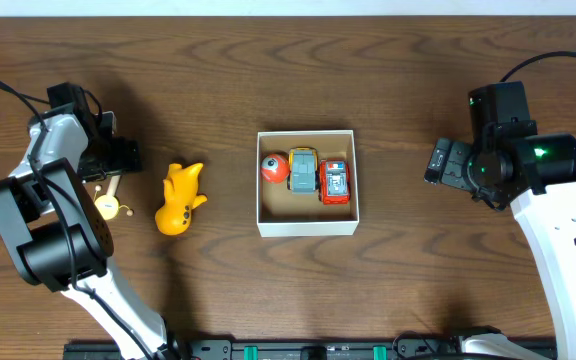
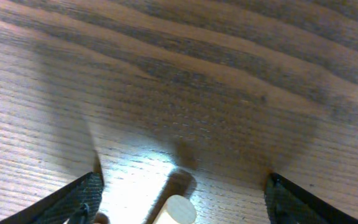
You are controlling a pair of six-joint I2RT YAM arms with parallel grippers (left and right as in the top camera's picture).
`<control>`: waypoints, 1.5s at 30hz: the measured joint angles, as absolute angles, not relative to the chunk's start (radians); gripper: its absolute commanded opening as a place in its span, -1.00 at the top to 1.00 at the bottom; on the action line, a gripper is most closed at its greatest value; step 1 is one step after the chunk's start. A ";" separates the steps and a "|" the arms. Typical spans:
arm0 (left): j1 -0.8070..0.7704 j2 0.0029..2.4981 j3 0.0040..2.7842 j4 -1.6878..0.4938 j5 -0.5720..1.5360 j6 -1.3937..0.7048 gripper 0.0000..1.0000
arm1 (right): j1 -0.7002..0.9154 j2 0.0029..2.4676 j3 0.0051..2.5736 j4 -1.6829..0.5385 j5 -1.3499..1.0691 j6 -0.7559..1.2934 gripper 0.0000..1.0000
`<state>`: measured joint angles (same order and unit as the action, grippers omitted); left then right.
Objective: Pack container
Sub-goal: 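Move the left gripper over the white wooden bead toy, then lower the left gripper and grasp the white toy's handle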
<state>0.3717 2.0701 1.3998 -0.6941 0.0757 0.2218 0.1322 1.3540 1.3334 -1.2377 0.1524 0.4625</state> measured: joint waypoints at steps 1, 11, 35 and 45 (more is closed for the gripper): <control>0.372 2.069 1.399 -0.694 0.078 0.221 -0.57 | 0.132 1.354 1.333 -1.240 0.152 0.463 -0.94; 0.371 2.068 1.397 -0.694 0.079 0.221 -0.05 | 0.132 1.354 1.333 -1.245 0.152 0.463 -0.94; 0.371 2.068 1.396 -0.693 0.079 0.221 0.45 | 0.132 1.354 1.333 -1.257 0.152 0.463 -0.94; 0.371 2.068 1.396 -0.692 0.079 0.222 0.51 | 0.132 1.354 1.333 -1.257 0.152 0.463 -0.94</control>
